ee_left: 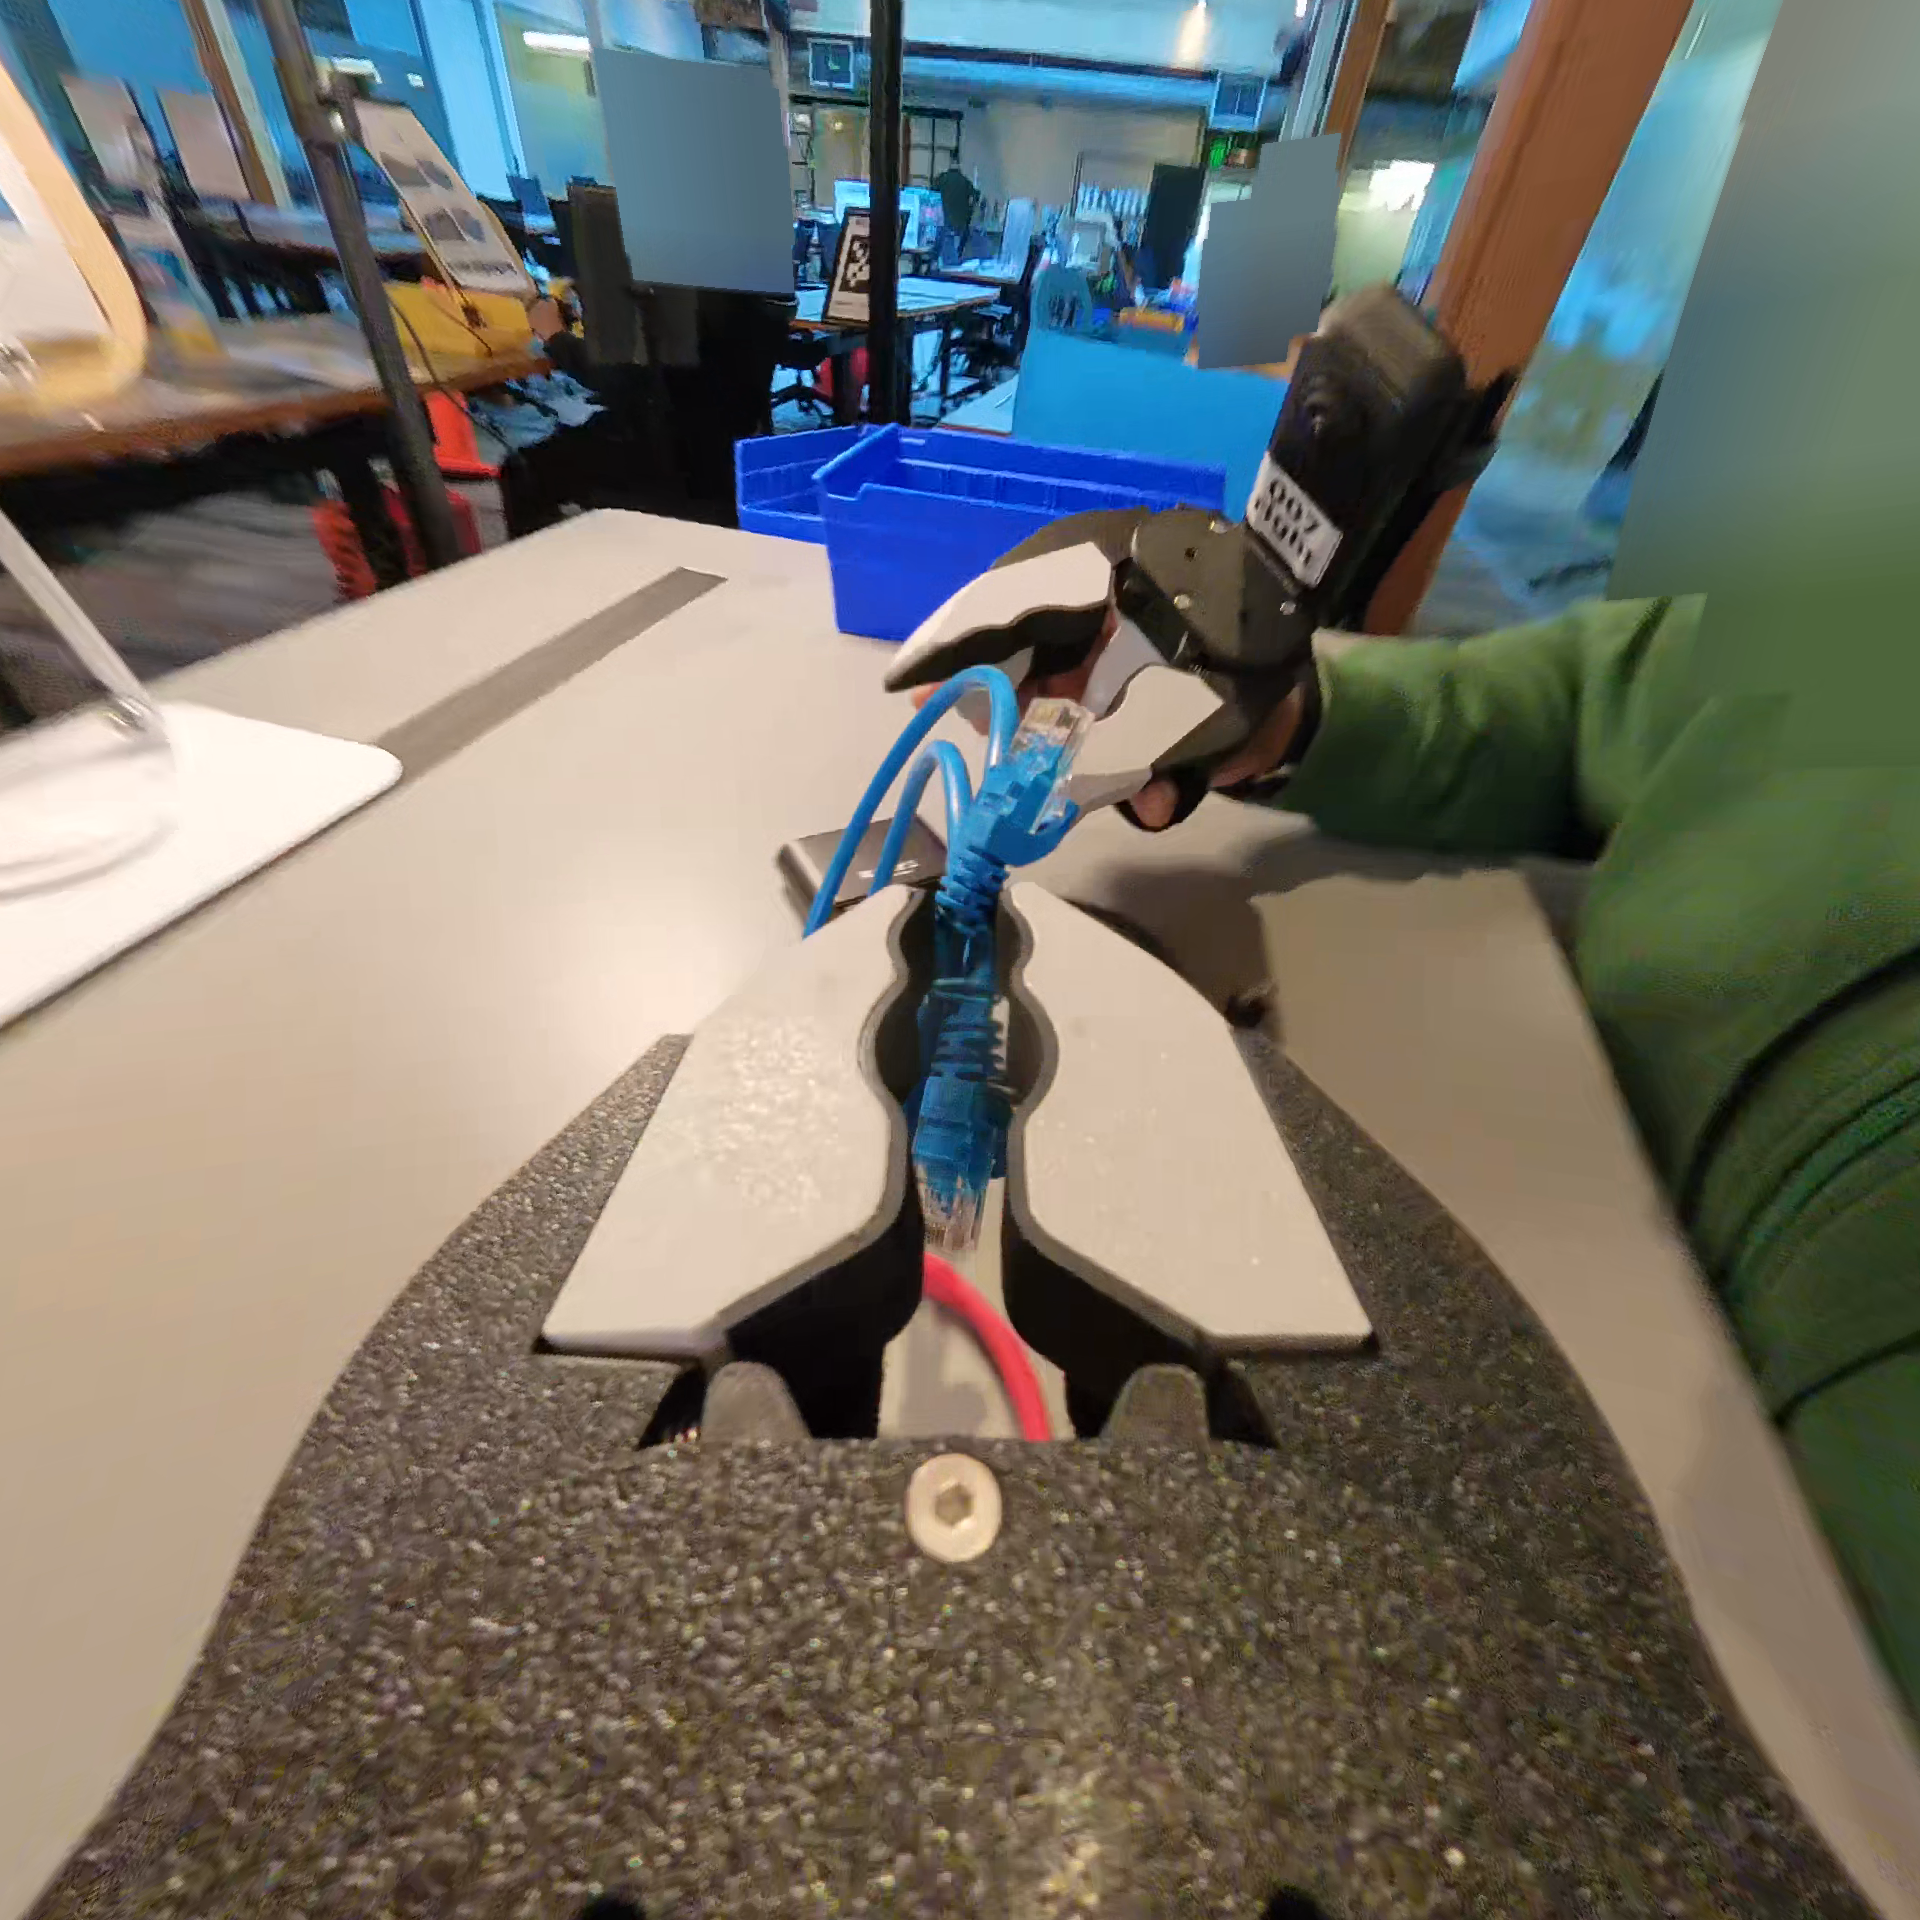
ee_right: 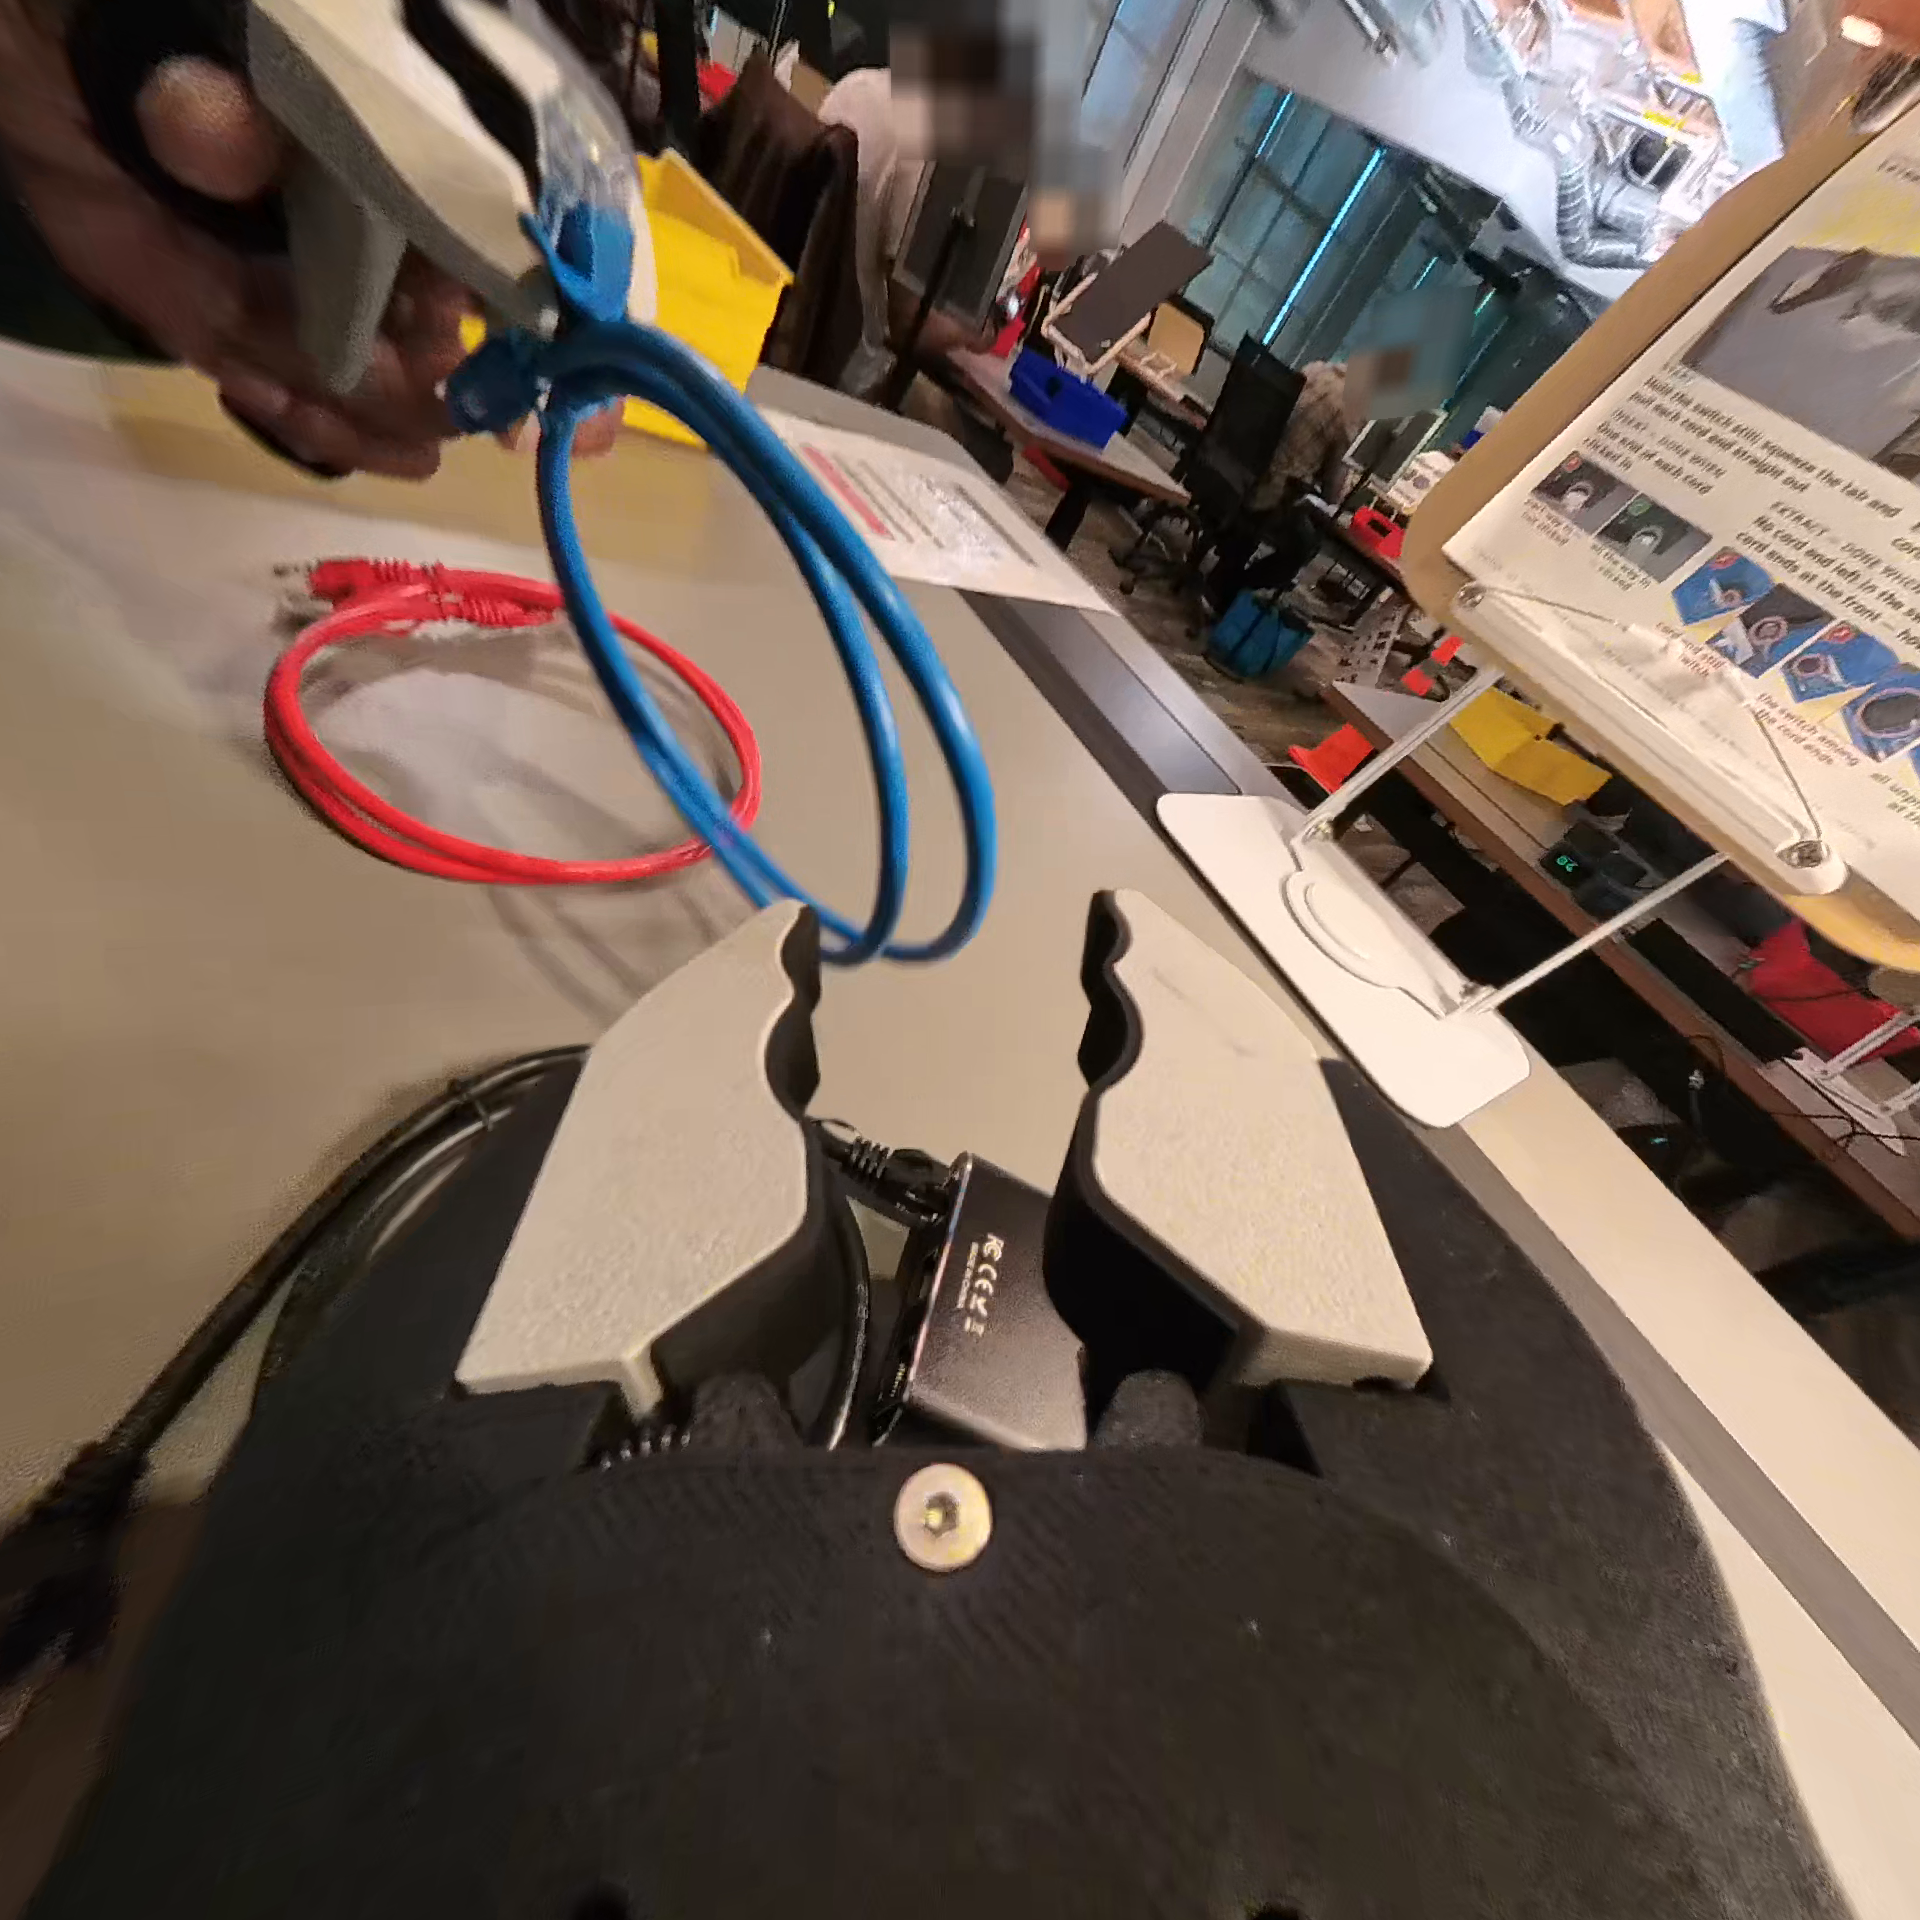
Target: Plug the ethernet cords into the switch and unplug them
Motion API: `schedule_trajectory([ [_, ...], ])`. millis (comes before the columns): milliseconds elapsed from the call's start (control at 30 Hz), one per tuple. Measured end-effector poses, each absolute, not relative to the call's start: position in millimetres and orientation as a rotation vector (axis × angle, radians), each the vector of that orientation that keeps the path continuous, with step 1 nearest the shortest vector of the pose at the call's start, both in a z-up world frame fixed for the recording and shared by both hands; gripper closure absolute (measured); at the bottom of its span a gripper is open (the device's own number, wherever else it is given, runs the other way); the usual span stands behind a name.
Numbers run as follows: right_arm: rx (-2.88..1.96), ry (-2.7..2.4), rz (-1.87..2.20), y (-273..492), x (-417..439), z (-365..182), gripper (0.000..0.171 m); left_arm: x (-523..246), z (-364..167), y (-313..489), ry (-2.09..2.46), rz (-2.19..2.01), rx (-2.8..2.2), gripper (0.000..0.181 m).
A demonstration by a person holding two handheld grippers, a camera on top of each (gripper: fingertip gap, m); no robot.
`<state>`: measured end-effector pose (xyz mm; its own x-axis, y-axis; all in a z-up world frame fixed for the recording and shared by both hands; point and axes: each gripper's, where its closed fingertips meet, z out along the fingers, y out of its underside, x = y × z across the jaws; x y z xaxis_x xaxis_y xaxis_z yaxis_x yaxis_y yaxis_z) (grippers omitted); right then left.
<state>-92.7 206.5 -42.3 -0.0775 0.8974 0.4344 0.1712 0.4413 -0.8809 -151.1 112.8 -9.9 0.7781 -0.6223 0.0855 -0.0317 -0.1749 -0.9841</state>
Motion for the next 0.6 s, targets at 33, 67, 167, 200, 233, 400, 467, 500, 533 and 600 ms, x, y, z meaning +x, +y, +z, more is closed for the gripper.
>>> schedule_trajectory([
  [33, -0.971, -1.540, 0.810, 206.5, -91.7, -37.3, 0.119, -148.7, -9.7, 113.4, 0.475, -0.638, -1.695, 0.170],
  [67, -0.968, -1.532, 0.820, 206.3, -90.5, -32.4, 0.118, -145.7, -10.4, 113.9, 0.430, -0.708, -1.711, 0.170],
  [167, -0.929, -1.546, 0.835, 199.4, -87.3, -22.0, 0.114, -133.7, -10.6, 115.0, 0.305, -0.928, -1.726, 0.170],
  [200, -0.921, -1.559, 0.832, 196.8, -86.8, -20.8, 0.113, -128.3, -9.4, 114.2, 0.282, -1.001, -1.715, 0.170],
  [233, -0.918, -1.565, 0.825, 195.2, -86.5, -19.9, 0.113, -122.8, -8.1, 113.1, 0.270, -1.065, -1.700, 0.170],
  [400, -0.965, -1.625, 0.907, 181.4, -84.7, -24.1, 0.151, -104.2, -15.1, 112.6, 0.259, -1.216, -1.700, 0.170],
  [467, -1.088, -1.669, 0.931, 182.8, -85.9, -36.3, 0.163, -108.1, -25.0, 119.0, 0.254, -1.138, -1.743, 0.169],
  [500, -1.166, -1.678, 0.942, 185.2, -86.7, -43.1, 0.163, -112.4, -27.0, 122.6, 0.247, -1.084, -1.746, 0.169],
  [533, -1.249, -1.668, 0.969, 187.9, -87.4, -48.0, 0.163, -117.5, -29.3, 126.4, 0.236, -1.023, -1.754, 0.168],
  [600, -1.419, -1.632, 1.039, 193.5, -87.3, -56.1, 0.164, -128.0, -34.6, 133.8, 0.217, -0.889, -1.784, 0.164],
])
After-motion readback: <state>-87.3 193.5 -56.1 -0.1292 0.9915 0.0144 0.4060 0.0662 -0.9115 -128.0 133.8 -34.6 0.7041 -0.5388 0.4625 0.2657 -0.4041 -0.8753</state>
